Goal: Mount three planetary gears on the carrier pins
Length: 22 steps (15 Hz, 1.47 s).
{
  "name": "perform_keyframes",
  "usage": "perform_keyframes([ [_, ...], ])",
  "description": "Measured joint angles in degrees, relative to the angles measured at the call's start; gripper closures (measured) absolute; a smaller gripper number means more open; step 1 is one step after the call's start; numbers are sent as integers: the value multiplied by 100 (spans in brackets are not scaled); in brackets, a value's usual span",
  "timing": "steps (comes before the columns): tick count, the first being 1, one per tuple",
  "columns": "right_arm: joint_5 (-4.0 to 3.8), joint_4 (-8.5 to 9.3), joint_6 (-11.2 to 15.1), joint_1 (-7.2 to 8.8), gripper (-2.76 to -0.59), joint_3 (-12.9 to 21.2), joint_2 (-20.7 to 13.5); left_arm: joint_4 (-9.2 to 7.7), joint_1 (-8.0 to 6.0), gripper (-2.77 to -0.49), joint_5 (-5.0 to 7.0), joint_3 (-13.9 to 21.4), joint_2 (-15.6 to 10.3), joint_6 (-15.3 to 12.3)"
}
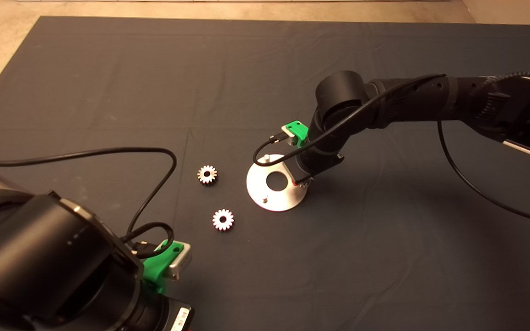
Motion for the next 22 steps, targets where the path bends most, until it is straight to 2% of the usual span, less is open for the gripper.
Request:
perform_keyframes([
  [15,-2,1,-2,0,-106,-4,0,0,0,-161,0,0,0,-2],
  [20,0,1,-2,2,-119,-4,0,0,0,-161,0,0,0,0],
  [22,-7,0,-5,2,-132,-4,0,0,0,-161,0,0,0,-1],
])
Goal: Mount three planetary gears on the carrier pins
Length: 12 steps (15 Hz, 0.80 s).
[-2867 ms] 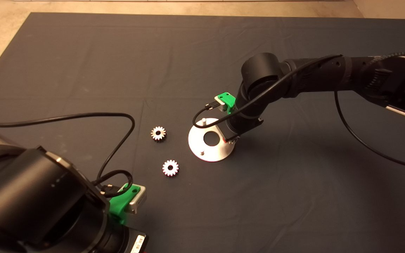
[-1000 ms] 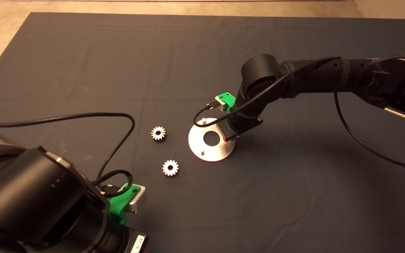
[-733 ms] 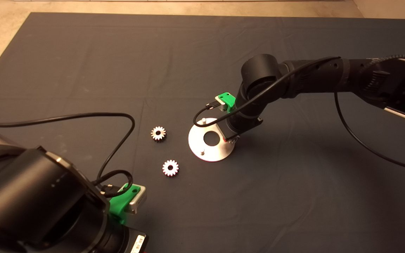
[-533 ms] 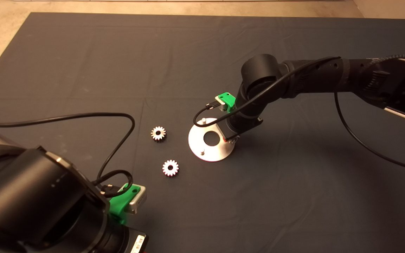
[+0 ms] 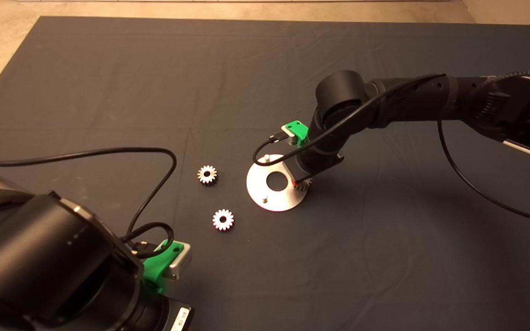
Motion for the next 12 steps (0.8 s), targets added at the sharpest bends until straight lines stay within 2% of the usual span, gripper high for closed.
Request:
perform_keyframes([
  [8,0,0,-17,7,-132,0,0,0,0,-161,0,0,0,-2],
  [10,-1,0,-17,16,-147,0,-5,0,0,-161,0,0,0,-2],
  [12,0,1,-17,16,-150,-12,-5,0,-2,-161,0,0,0,-2],
])
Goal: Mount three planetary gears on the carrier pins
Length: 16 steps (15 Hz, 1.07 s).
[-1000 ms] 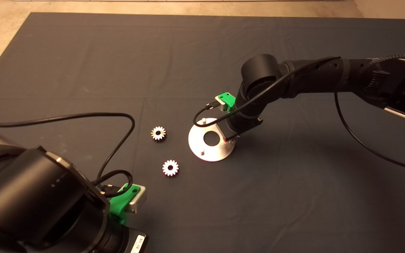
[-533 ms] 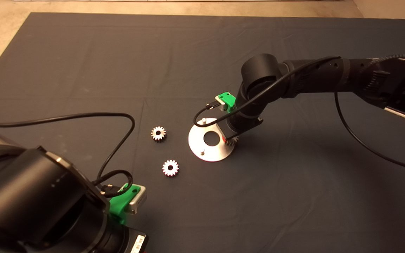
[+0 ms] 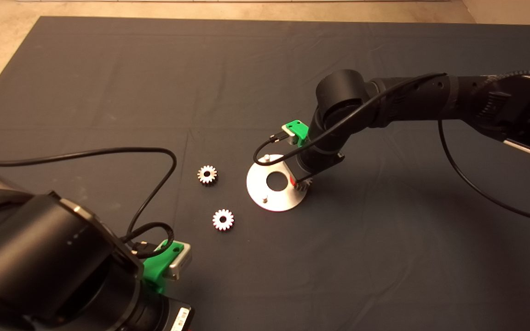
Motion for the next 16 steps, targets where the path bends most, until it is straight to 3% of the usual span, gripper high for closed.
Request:
perform_keyframes([
  [4,-1,5,4,2,-174,-6,-11,0,2,-161,0,0,2,0],
  [7,-1,61,6,48,-176,-6,-17,0,2,-161,0,0,2,-2],
  [8,55,88,11,80,-182,-3,-39,0,2,-161,0,0,4,-2],
  [10,221,221,22,273,-196,-3,-127,0,2,-161,0,0,4,-5],
  [12,250,256,20,518,-205,16,-270,0,3,-161,-1,0,4,-5],
  [14,249,317,20,546,-205,105,-462,0,19,-161,0,0,1,-6],
  [15,243,457,20,642,-213,166,-593,0,32,-161,-2,0,4,-5],
  [16,254,615,20,855,-221,259,-783,2,32,-161,-2,0,4,-5],
])
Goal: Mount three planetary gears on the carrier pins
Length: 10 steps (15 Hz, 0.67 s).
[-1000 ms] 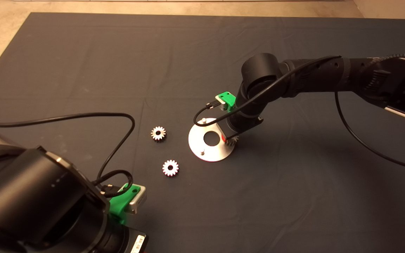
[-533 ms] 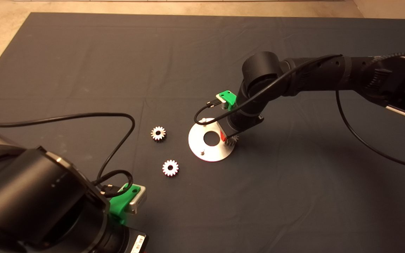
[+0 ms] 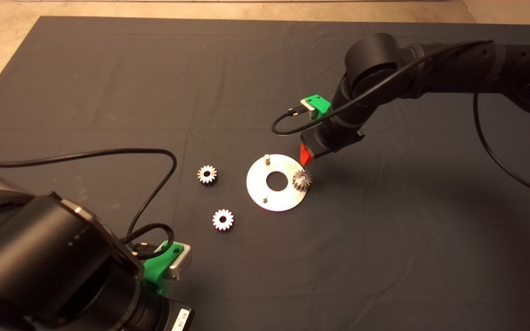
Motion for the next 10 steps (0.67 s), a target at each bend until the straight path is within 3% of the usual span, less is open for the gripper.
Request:
perform_keyframes([
  [2,33,61,0,387,-221,343,-664,-2,0,-161,2,0,-6,0],
  [3,7,74,2,395,-221,603,-1086,-2,2,-161,2,0,-6,0],
  [4,-69,99,6,323,-221,916,-1458,-2,2,-161,2,0,-4,0],
  [6,-203,332,97,243,-221,1820,-2150,2,0,-161,-5,0,11,0],
  [8,-238,513,489,360,-221,2679,-2696,0,5,-161,5,0,-9,0],
  [10,-225,599,1078,402,-221,3445,-3275,2,2,-161,2,0,-6,14],
])
